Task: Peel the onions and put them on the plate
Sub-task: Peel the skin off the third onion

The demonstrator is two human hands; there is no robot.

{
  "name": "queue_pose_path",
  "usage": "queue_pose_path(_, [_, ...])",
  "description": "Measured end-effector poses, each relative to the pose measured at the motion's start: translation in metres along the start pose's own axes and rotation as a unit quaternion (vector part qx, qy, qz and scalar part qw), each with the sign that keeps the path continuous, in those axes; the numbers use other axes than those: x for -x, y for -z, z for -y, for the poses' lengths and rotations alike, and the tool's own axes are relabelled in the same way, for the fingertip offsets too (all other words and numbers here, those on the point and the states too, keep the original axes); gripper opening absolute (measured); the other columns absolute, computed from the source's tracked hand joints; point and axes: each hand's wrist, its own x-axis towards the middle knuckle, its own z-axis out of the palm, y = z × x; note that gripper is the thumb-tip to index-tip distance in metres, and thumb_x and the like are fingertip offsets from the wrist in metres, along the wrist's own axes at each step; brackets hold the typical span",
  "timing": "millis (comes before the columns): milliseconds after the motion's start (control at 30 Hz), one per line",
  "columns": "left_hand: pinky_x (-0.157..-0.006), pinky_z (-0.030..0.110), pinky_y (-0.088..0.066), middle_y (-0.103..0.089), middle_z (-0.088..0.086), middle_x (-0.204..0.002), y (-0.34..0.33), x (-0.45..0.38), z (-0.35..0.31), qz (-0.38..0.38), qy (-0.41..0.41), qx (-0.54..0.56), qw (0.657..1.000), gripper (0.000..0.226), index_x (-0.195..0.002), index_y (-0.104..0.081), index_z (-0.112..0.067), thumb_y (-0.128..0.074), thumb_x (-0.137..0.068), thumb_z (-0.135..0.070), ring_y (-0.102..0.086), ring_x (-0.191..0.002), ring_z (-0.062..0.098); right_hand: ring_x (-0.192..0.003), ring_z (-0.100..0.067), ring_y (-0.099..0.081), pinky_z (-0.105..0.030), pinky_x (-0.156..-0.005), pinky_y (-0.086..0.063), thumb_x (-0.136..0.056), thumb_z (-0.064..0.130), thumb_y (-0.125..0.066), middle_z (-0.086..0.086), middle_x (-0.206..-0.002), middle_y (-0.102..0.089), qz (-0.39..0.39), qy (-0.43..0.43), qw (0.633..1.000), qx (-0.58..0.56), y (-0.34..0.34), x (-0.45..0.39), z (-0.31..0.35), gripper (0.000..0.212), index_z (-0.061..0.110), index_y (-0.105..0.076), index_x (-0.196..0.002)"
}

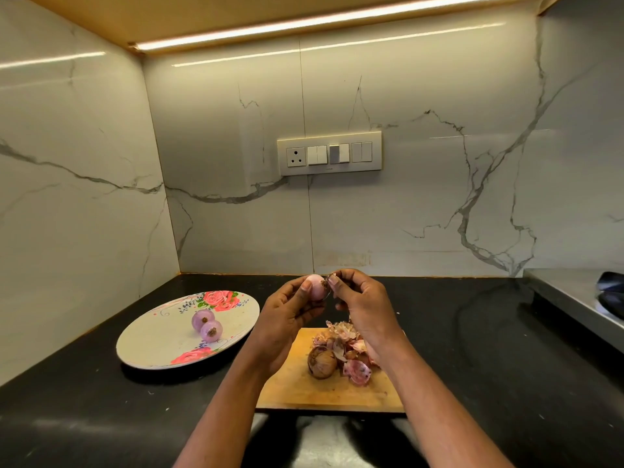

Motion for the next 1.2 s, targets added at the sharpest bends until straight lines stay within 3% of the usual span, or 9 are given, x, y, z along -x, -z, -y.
queue_pose_path(133, [-0.086,0.028,-0.057,-0.067,0.013,-0.12,0.004,-0.003,0.002,-0.024,-0.002,0.002,1.0,0.025,-0.122,-0.063,-0.015,-0.05,-0.101,-0.023,-0.067,-0.109,0.023,-0.078,-0.009,-0.061,-0.018,-0.064,-0.052,-0.095,0.02,-0.066,0.001,-0.089,-0.071,-0.016,-0.013,1.0,-0.02,0.003,0.0,0.004,0.011,0.016,-0.073,-0.102])
queue_pose_path(200, [-0.085,0.028,-0.057,-0.066,0.012,-0.119,0.005,-0.004,0.005,-0.043,-0.004,-0.014,0.999,0.024,-0.121,-0.062,-0.017,-0.05,-0.102,-0.024,-0.066,-0.107,0.023,-0.081,-0.006,-0.063,-0.015,-0.065,-0.05,-0.095,0.024,-0.067,0.007,-0.088,-0.071,-0.016,0.012,0.996,0.09,0.01,-0.001,0.003,0.01,0.02,-0.074,-0.101])
queue_pose_path(300, [-0.085,0.028,-0.055,-0.066,0.01,-0.117,0.008,-0.007,0.008,-0.081,-0.007,-0.039,0.996,0.024,-0.122,-0.061,-0.018,-0.048,-0.103,-0.027,-0.065,-0.107,0.022,-0.083,0.0,-0.06,-0.012,-0.066,-0.042,-0.098,0.032,-0.062,0.014,-0.091,-0.067,0.026,0.041,0.945,0.323,0.018,0.0,-0.002,0.015,0.025,-0.075,-0.1])
queue_pose_path(367, [-0.086,0.029,-0.055,-0.066,0.009,-0.116,0.01,-0.008,0.01,-0.095,-0.007,-0.05,0.994,0.023,-0.12,-0.061,-0.019,-0.048,-0.104,-0.027,-0.064,-0.107,0.022,-0.084,-0.002,-0.058,-0.017,-0.07,-0.044,-0.096,0.034,-0.064,0.016,-0.091,-0.062,0.05,0.036,0.92,0.388,0.019,0.002,-0.005,0.013,0.027,-0.075,-0.097])
queue_pose_path(433, [-0.087,0.029,-0.055,-0.066,0.008,-0.116,0.01,-0.009,0.011,-0.091,-0.007,-0.063,0.994,0.023,-0.12,-0.061,-0.019,-0.048,-0.104,-0.027,-0.065,-0.107,0.022,-0.09,-0.004,-0.06,-0.02,-0.077,-0.05,-0.092,0.028,-0.071,0.016,-0.095,-0.061,0.053,0.034,0.926,0.372,0.019,0.002,-0.004,0.008,0.03,-0.071,-0.099])
queue_pose_path(633, [-0.088,0.029,-0.057,-0.069,0.004,-0.115,0.007,-0.008,0.013,-0.053,-0.011,-0.123,0.991,0.027,-0.124,-0.062,-0.02,-0.051,-0.102,-0.03,-0.068,-0.104,0.019,-0.094,0.005,-0.054,-0.006,-0.072,-0.038,-0.09,0.033,-0.073,0.021,-0.107,-0.061,0.061,0.054,0.956,0.281,0.018,0.001,0.003,0.038,0.036,-0.064,-0.126])
queue_pose_path(867, [-0.079,0.022,-0.057,-0.067,0.001,-0.115,0.003,-0.006,0.012,-0.032,-0.023,-0.15,0.988,0.017,-0.115,-0.061,-0.029,-0.054,-0.1,-0.029,-0.067,-0.104,0.017,-0.088,0.008,-0.062,-0.005,-0.071,-0.046,-0.089,0.026,-0.074,0.019,-0.092,-0.071,0.018,0.099,0.956,0.277,0.016,0.0,-0.001,0.013,0.029,-0.078,-0.101])
queue_pose_path(1067, [-0.08,0.022,-0.057,-0.069,0.001,-0.112,0.0,-0.003,0.011,-0.025,-0.023,-0.155,0.987,0.031,-0.123,-0.059,-0.023,-0.062,-0.093,-0.032,-0.069,-0.099,0.014,-0.092,-0.005,-0.06,-0.031,-0.083,-0.053,-0.094,0.032,-0.068,0.014,-0.095,-0.069,-0.03,0.118,0.928,0.353,0.011,0.003,-0.006,0.007,0.03,-0.071,-0.099])
queue_pose_path(1200, [-0.086,0.027,-0.058,-0.068,-0.001,-0.115,-0.002,-0.005,0.015,-0.042,-0.052,-0.176,0.982,0.032,-0.116,-0.06,-0.028,-0.069,-0.086,-0.035,-0.068,-0.102,0.012,-0.096,-0.005,-0.053,-0.03,-0.086,-0.03,-0.098,0.037,-0.06,0.015,-0.101,-0.069,-0.049,0.121,0.89,0.437,0.01,0.004,-0.004,0.012,0.033,-0.068,-0.106])
